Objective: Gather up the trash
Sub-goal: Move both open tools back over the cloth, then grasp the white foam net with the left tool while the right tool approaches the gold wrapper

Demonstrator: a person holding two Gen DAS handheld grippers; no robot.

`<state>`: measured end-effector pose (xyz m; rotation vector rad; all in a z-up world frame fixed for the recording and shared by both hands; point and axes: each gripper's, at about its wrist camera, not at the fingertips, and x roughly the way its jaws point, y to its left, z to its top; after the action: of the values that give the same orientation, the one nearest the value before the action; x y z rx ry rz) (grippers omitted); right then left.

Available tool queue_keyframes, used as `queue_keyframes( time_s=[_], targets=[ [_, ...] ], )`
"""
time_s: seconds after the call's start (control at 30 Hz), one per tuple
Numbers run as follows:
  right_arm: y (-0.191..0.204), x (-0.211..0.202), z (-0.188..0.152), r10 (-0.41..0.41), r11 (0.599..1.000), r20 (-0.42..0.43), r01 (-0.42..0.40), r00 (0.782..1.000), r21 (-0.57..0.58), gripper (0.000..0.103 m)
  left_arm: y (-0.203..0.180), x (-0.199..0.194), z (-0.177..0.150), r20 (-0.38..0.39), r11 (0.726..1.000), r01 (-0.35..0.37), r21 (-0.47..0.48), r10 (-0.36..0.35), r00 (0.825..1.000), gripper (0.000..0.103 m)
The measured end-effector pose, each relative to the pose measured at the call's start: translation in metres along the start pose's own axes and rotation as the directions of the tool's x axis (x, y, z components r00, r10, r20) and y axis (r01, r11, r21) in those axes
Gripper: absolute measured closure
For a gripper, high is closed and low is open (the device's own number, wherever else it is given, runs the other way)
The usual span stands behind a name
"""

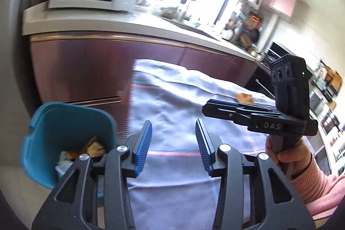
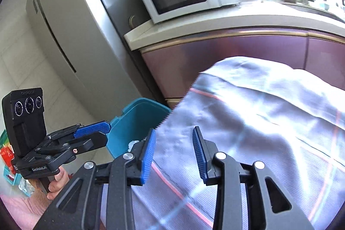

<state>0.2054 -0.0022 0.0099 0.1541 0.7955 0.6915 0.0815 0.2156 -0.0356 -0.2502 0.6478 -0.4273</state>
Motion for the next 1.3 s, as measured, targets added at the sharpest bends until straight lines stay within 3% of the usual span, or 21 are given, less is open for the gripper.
queue_keyframes(
  time_s=[0.2, 0.43, 0.57, 0.77, 0.93, 1.03, 1.3],
  targets=[
    [-0.048, -0.066, -0.024, -0.113, 0.991, 0.069, 0.107, 0.991, 0.083, 0.066, -0.065, 0.034, 0.002, -0.059, 0.990, 0.120, 0.078, -0.116, 0.992, 0.058],
    [-0.104, -0.125, -0.053, -0.250, 0.954, 0.118, 0.224, 0.961, 0.199, 0.060, -0.138, 0.084, -0.012, -0.172, 0.959, 0.250, 0.137, -0.225, 0.959, 0.054],
    [-0.131, -0.151, -0.067, -0.315, 0.927, 0.137, 0.273, 0.939, 0.257, 0.060, -0.178, 0.120, -0.023, -0.254, 0.937, 0.315, 0.152, -0.271, 0.929, 0.053],
    [-0.167, -0.180, -0.084, -0.389, 0.885, 0.146, 0.326, 0.909, 0.332, 0.059, -0.232, 0.175, -0.037, -0.373, 0.902, 0.406, 0.146, -0.330, 0.867, 0.053],
    [-0.187, -0.197, -0.093, -0.417, 0.864, 0.153, 0.338, 0.896, 0.372, 0.058, -0.265, 0.210, -0.046, -0.447, 0.883, 0.452, 0.126, -0.356, 0.821, 0.052],
    [-0.195, -0.202, -0.097, -0.424, 0.857, 0.157, 0.339, 0.892, 0.387, 0.058, -0.280, 0.228, -0.049, -0.481, 0.879, 0.463, 0.112, -0.360, 0.799, 0.052],
    [-0.213, -0.208, -0.106, -0.423, 0.846, 0.158, 0.327, 0.892, 0.422, 0.058, -0.299, 0.265, -0.057, -0.544, 0.882, 0.464, 0.079, -0.352, 0.762, 0.052]
  ],
)
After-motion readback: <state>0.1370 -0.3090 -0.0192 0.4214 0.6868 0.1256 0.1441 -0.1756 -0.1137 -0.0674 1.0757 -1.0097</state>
